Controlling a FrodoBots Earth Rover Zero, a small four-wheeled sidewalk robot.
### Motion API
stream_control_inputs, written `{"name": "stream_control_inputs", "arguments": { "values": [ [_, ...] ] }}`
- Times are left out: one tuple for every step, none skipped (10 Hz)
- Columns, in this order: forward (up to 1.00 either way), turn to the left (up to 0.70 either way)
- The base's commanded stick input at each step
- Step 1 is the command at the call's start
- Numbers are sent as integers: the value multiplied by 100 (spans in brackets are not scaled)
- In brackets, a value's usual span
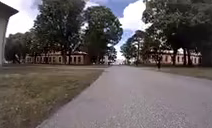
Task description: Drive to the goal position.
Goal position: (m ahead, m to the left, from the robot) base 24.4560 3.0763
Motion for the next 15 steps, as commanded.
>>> {"name": "stream_control_inputs", "arguments": {
  "values": [
    [70,-28],
    [70,-28],
    [70,0],
    [70,-3],
    [70,-18],
    [70,-25],
    [70,-16],
    [70,-3],
    [70,0],
    [70,-3],
    [70,-26],
    [70,-13],
    [70,-1],
    [70,0],
    [70,0]
  ]
}}
